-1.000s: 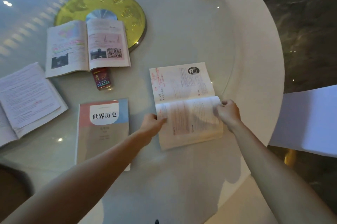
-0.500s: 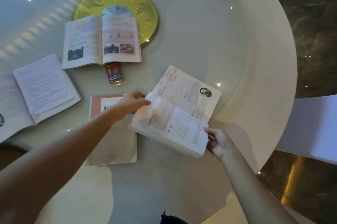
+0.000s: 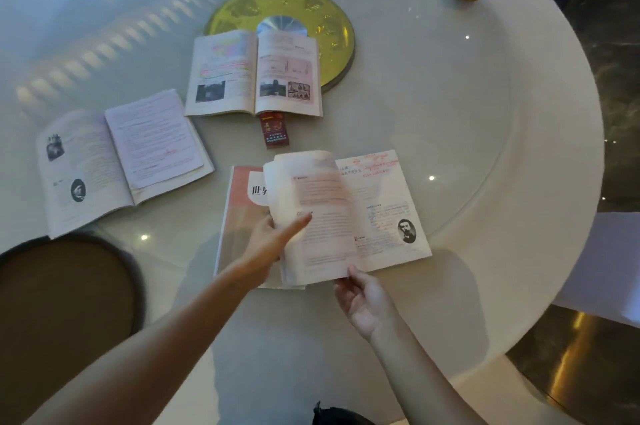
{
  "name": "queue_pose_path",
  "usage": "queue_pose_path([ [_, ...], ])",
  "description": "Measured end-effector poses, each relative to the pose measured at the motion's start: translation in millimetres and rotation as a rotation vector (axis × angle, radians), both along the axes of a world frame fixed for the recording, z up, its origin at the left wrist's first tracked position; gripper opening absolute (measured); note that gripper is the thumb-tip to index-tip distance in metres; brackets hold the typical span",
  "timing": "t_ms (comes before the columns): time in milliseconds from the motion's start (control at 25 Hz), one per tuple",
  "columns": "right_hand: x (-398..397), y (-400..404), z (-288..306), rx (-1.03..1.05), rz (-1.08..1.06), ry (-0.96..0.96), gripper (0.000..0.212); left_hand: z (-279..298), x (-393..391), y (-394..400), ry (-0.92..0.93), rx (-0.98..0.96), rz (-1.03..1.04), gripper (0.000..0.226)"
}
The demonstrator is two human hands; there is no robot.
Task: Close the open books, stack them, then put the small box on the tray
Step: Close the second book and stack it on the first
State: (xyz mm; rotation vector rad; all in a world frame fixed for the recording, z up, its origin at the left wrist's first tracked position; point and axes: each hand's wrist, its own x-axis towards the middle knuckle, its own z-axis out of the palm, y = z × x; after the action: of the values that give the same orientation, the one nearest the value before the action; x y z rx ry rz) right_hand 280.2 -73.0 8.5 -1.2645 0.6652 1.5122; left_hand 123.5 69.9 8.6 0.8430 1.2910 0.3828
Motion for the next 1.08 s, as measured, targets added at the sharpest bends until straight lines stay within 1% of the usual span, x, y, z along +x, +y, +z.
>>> queue_pose_path([
  [80, -9, 1, -3, -0.056, 0.153, -0.061, 0.009, -10, -12, -2, 0.053, 0.115, 0.067, 0.036],
  [120, -7, 0, -5, -0.107, 0.246, -0.159, 0.01, -13, -17, 1, 0.075, 0.142, 0.088, 0.03],
  [160, 1, 0, -7, -0.172, 0.312, -0.32, 0.013, -14, -21, 5, 0.085, 0.149, 0.092, 0.028],
  [240, 30, 5, -9, -0.308, 0.39, -0.756, 0.019, -13, -26, 14, 0.109, 0.153, 0.07, 0.026],
  [280, 49, 8, -7, -0.324, 0.428, -0.924, 0.021, -14, -27, 19, 0.12, 0.153, 0.06, 0.026],
  [320, 65, 15, -6, -0.303, 0.47, -1.025, 0.021, -13, -28, 23, 0.129, 0.155, 0.064, 0.027],
  [360, 80, 21, -6, -0.272, 0.518, -1.074, 0.022, -13, -29, 26, 0.134, 0.162, 0.071, 0.027],
  [400, 94, 27, -8, -0.264, 0.569, -1.094, 0.024, -13, -28, 28, 0.14, 0.171, 0.078, 0.026],
  [480, 113, 34, -18, -0.37, 0.667, -1.118, 0.046, -15, -26, 30, 0.159, 0.181, 0.078, 0.025],
  [520, 118, 34, -23, -0.441, 0.687, -1.1, 0.055, -16, -24, 29, 0.174, 0.182, 0.074, 0.025],
  [560, 120, 34, -27, -0.474, 0.672, -1.056, 0.06, -17, -23, 29, 0.194, 0.18, 0.076, 0.027],
  [600, 121, 33, -31, -0.461, 0.636, -0.996, 0.061, -18, -22, 28, 0.214, 0.175, 0.09, 0.03],
  [640, 122, 30, -35, -0.427, 0.593, -0.935, 0.056, -18, -22, 28, 0.226, 0.169, 0.107, 0.031],
  [680, 123, 28, -34, -0.391, 0.564, -0.88, 0.044, -18, -23, 28, 0.229, 0.165, 0.125, 0.031],
  [720, 123, 27, -30, -0.348, 0.553, -0.842, 0.027, -17, -25, 30, 0.223, 0.162, 0.139, 0.032],
  [760, 124, 26, -23, -0.302, 0.57, -0.814, 0.01, -15, -27, 31, 0.206, 0.158, 0.144, 0.034],
  [800, 125, 25, -16, -0.238, 0.611, -0.795, 0.004, -11, -28, 33, 0.175, 0.151, 0.142, 0.034],
  [880, 122, 27, 5, -0.079, 0.688, -0.802, 0.012, 0, -29, 38, 0.085, 0.136, 0.134, 0.033],
  [920, 117, 28, 18, -0.011, 0.693, -0.823, 0.014, 7, -29, 40, 0.047, 0.129, 0.121, 0.032],
  [1000, 98, 32, 39, 0.099, 0.674, -0.872, 0.013, 23, -28, 42, -0.005, 0.138, 0.073, 0.032],
  [1080, 75, 39, 56, 0.191, 0.636, -0.857, 0.021, 35, -21, 40, -0.049, 0.169, 0.02, 0.031],
])
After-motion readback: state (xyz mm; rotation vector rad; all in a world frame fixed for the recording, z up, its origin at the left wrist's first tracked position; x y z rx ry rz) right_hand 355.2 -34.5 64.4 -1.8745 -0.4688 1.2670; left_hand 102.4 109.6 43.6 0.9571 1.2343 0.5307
